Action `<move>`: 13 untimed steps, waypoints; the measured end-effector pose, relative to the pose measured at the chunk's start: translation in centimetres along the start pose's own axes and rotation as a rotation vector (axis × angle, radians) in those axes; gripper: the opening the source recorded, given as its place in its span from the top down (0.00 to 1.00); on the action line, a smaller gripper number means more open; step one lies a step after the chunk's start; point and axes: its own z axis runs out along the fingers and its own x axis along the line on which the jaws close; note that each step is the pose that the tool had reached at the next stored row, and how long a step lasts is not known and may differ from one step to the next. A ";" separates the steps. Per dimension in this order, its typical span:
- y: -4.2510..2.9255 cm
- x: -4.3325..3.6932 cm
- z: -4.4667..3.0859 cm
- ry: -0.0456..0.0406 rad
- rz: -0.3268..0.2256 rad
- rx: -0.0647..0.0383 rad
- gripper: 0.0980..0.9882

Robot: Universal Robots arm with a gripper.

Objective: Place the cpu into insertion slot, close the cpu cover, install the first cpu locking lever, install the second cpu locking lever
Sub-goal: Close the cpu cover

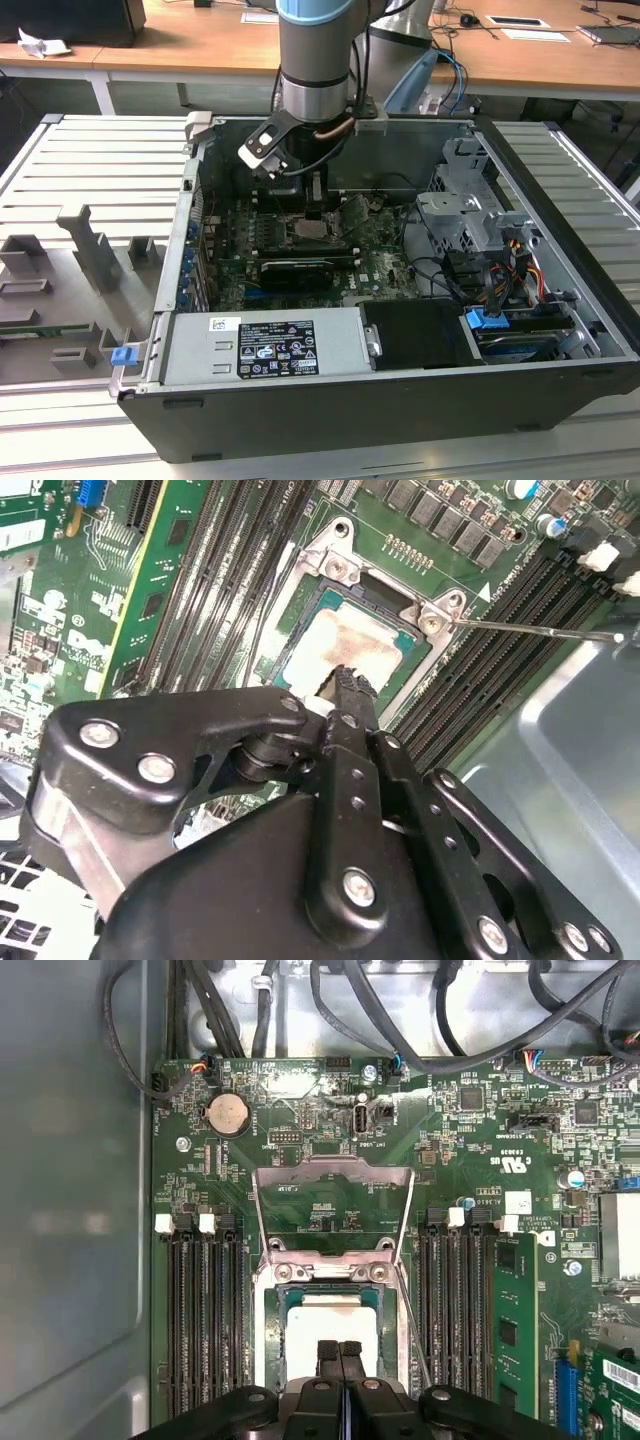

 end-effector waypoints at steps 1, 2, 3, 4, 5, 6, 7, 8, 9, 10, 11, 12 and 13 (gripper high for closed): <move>0.49 0.01 -0.17 -0.0001 0.000 0.000 0.99; 0.70 0.01 -0.27 -0.0002 0.000 0.000 0.99; 0.72 0.02 -0.51 0.0001 0.000 0.000 0.99; 0.72 0.02 -0.61 0.0000 0.000 0.000 0.99; 0.73 0.02 -0.67 0.0001 0.000 0.000 0.99; 0.74 0.02 -0.85 0.0001 0.000 0.000 0.99; 0.74 0.03 -0.89 0.0001 0.000 0.000 0.99; 0.74 0.03 -0.91 0.0003 0.000 0.000 0.99; 0.74 0.03 -0.96 0.0000 0.000 0.000 0.99; 0.75 0.03 -1.02 0.0001 0.000 0.000 0.99; 0.75 0.03 -1.07 0.0000 0.000 0.000 0.99; 0.75 0.03 -1.08 0.0003 0.000 0.000 0.99; 0.76 0.03 -1.08 0.0003 0.000 0.000 0.99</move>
